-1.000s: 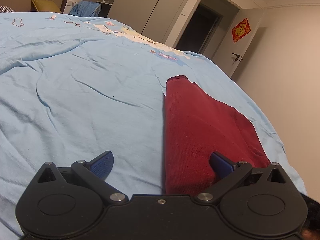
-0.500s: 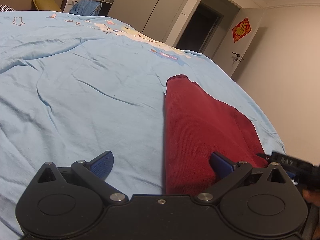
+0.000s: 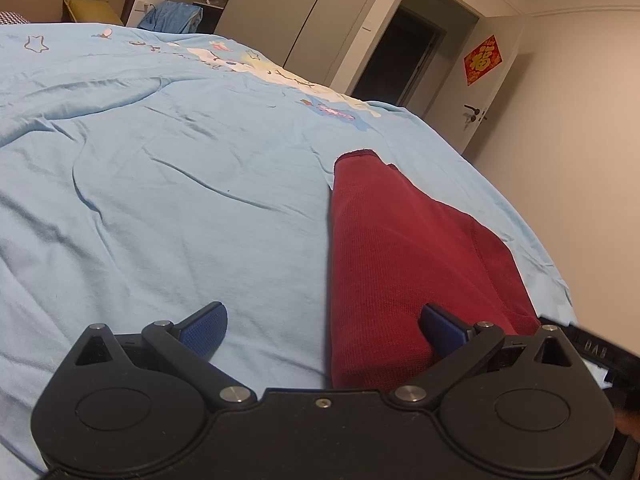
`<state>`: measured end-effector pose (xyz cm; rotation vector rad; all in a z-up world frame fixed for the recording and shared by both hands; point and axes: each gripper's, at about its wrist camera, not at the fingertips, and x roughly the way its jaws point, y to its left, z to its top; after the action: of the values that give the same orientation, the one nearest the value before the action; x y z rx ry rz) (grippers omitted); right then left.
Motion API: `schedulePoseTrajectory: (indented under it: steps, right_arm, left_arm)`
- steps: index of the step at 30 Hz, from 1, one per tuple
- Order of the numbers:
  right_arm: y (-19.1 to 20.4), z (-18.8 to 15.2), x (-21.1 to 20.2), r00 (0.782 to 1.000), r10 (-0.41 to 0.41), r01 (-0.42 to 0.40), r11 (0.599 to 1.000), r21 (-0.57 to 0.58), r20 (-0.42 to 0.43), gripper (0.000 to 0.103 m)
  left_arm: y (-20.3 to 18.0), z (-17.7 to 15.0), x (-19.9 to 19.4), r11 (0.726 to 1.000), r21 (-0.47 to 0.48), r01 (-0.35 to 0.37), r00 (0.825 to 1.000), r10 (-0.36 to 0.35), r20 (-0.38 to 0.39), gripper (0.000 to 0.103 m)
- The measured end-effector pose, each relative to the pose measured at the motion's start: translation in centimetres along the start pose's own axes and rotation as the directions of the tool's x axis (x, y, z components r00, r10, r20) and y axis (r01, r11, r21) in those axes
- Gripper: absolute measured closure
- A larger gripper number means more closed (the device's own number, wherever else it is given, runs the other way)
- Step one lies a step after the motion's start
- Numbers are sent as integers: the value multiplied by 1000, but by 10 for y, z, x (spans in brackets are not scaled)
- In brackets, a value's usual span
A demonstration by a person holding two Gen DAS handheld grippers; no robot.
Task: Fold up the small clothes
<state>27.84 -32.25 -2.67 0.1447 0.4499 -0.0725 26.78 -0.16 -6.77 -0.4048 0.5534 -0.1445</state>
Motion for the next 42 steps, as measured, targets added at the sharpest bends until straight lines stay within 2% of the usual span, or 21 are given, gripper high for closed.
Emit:
schedulePoseTrajectory:
  steps: [3,5,6,9,11,12,13,16,20,22,24,28,30,33,35,38,40,42]
  right_arm:
    - [-3,11,18,997,81,-80,996,47,-6,3]
    - [-3,16,32,993,116,-114,991,70,-29,14]
    - [-3,17,38,991,126,-123,990,72,-35,16]
    - [2,19,49,991,134,-132,990,43,-29,36]
    - [6,20,54,987,159,-159,987,26,-29,61]
    - [9,22,54,985,168,-168,986,15,-25,69]
    - [13,24,54,985,173,-173,985,-5,-16,81]
    - [27,30,50,984,178,-174,980,-94,26,92]
    - [46,31,51,985,163,-145,964,-222,65,92]
    - [49,26,61,990,137,-124,961,-245,35,92]
    - [41,20,73,994,113,-113,971,-210,-14,90]
    - [26,21,65,997,78,-74,987,-144,20,61]
    - [23,20,58,998,52,-47,986,-159,32,58]
    - [24,18,45,999,17,-8,982,-187,51,43]
    - [26,20,34,996,37,-22,982,-185,77,29]
    - [35,27,24,990,83,-60,979,-193,112,14]
    - [44,34,24,986,115,-88,974,-208,120,9]
    - [50,35,29,986,128,-102,970,-221,108,6]
  left_arm:
    - [-1,-1,0,1000,2,-4,1000,4,2,0]
    - [-2,-1,0,1000,4,-7,1000,7,2,0]
    - [-2,-1,0,1000,4,-7,1000,7,2,0]
    - [-3,-1,0,1000,10,-11,1000,11,0,0]
    - [-2,-2,0,1000,12,-10,1000,10,-1,0]
    - [-2,-2,0,1000,12,-9,1000,9,-1,0]
    - [-2,-2,0,1000,13,-9,1000,9,-1,0]
    - [-2,-2,1,1000,18,-11,1000,11,1,0]
    - [-5,-5,0,1000,24,-20,1000,20,8,0]
    - [-6,-6,0,999,27,-24,1000,24,11,0]
    - [-7,-7,0,999,33,-26,1000,26,11,0]
    - [-7,-6,-1,999,34,-23,1000,23,10,0]
    - [-6,-5,-2,999,32,-20,1000,20,9,0]
    - [-7,1,-6,999,33,-22,1000,21,11,0]
    - [-11,7,-13,997,53,-47,998,45,36,1]
    - [-18,19,-17,994,76,-77,995,72,70,1]
    - [-23,30,-14,993,96,-71,995,63,82,1]
    - [-30,40,-4,988,122,-93,994,86,66,1]
